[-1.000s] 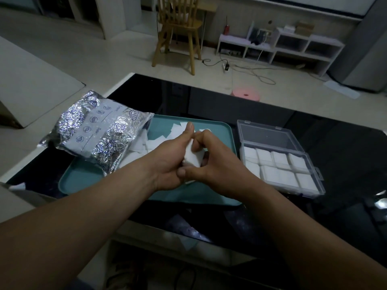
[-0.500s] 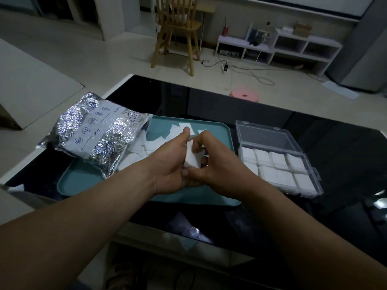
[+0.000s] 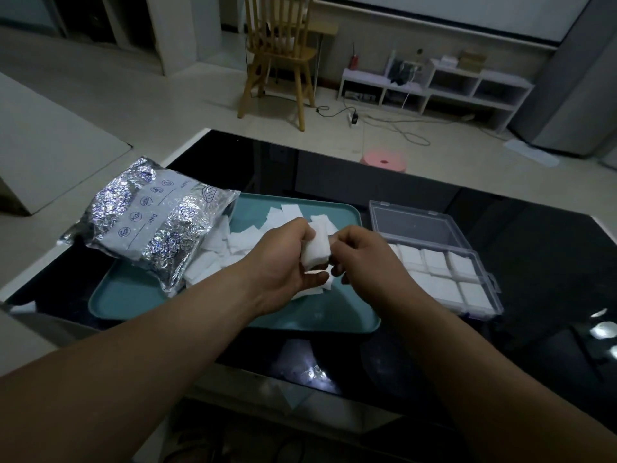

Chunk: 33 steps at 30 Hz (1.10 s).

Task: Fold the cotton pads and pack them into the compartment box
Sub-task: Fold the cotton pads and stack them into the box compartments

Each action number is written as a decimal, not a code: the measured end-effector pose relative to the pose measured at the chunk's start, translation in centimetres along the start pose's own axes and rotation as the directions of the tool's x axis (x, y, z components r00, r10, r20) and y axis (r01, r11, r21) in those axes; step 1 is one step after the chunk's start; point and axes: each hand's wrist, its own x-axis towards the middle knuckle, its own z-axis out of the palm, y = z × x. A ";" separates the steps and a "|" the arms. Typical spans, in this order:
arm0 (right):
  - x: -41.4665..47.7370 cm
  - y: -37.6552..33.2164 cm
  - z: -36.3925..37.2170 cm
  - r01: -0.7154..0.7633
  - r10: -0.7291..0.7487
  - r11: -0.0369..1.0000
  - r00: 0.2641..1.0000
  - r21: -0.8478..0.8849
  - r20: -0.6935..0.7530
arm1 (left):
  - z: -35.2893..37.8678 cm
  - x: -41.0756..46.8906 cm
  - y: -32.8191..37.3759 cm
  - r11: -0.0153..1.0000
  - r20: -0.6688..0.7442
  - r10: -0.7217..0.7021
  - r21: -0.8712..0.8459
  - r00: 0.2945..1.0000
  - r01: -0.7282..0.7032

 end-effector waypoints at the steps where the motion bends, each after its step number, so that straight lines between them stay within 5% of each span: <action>1: -0.1 0.0 -0.1 -0.020 0.020 1.000 1.000 0.018 -0.008 | 0.3 -0.1 -0.1 0.999 -0.032 0.023 0.035 0.999 -0.021; 4: -0.5 -0.1 -0.5 -0.050 0.054 0.990 0.998 0.129 -0.024 | 0.6 0.3 -0.4 0.970 -0.117 0.123 0.222 0.986 -0.095; 11: -0.4 0.7 -1.8 0.025 -0.037 0.997 0.985 -0.070 -0.166 | 4.3 0.6 -0.7 0.889 -0.074 0.223 0.425 0.972 -0.172; 16: 2.3 0.7 -7.0 0.046 -0.019 0.990 0.979 0.130 -0.203 | 6.2 4.0 0.1 0.820 -0.072 0.343 0.509 0.937 -0.261; 19: 4.1 2.7 -11.5 -0.013 0.066 0.989 0.931 0.148 -0.359 | 6.1 6.0 -0.1 0.636 0.018 0.395 0.716 0.919 -0.287; 25: 4.7 7.3 -11.3 -0.217 0.206 0.976 0.937 -0.009 -0.281 | 6.2 7.8 -4.1 -0.050 0.292 0.279 0.956 0.915 -0.290; 33: 5.7 8.5 -9.7 -0.228 0.202 0.968 0.955 -0.102 -0.216 | 6.2 8.1 -4.9 -0.102 0.288 0.311 0.958 0.906 -0.270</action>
